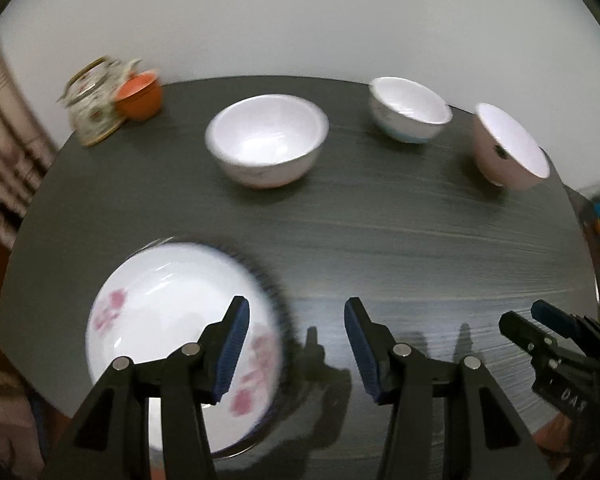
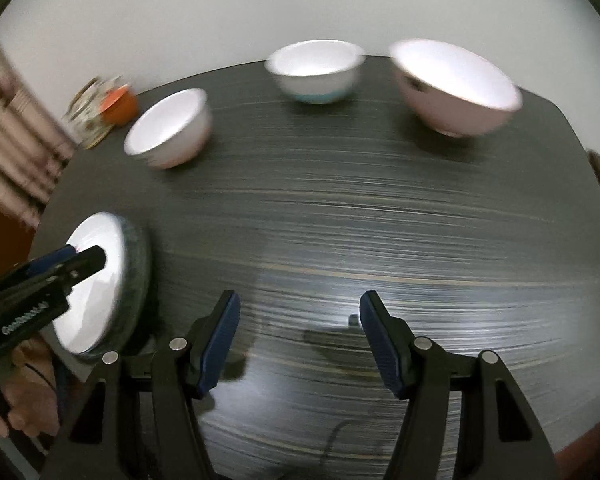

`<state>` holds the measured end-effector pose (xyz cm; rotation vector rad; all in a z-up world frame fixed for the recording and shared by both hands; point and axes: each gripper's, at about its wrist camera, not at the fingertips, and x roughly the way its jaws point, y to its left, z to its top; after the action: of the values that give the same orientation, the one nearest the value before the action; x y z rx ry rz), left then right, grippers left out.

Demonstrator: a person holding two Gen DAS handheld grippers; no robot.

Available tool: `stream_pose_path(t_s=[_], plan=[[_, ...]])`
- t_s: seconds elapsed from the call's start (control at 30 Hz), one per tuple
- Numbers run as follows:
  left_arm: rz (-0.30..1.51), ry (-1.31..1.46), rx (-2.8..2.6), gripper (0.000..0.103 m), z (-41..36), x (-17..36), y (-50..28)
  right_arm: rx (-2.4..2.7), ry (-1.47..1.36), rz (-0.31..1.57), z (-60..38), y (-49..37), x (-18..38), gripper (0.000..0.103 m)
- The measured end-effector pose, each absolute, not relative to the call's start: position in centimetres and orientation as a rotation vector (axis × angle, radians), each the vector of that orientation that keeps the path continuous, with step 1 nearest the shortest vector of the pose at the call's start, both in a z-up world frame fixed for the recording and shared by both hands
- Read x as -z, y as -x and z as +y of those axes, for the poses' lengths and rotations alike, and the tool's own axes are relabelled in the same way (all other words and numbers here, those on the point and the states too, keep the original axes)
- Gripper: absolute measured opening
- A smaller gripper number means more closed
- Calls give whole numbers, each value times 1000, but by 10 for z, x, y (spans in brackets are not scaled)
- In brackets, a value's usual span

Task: Organize plates and bowls
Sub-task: 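Open both tools and lift them off the stacked plates, then move both tools to the large pink bowl and grip its rim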

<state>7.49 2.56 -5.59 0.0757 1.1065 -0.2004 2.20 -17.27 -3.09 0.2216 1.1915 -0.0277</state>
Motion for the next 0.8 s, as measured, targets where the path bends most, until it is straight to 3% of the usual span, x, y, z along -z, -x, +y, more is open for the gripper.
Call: stream_pose_path(t_s=[0.47,0.8], plan=[[1082,-63,328,51,-93,29,-163,259,-355,1091,-343,-53,2,60],[1152,73,444,51,-148,28,-212,286,-392,1083,-392,-99,-1,60]])
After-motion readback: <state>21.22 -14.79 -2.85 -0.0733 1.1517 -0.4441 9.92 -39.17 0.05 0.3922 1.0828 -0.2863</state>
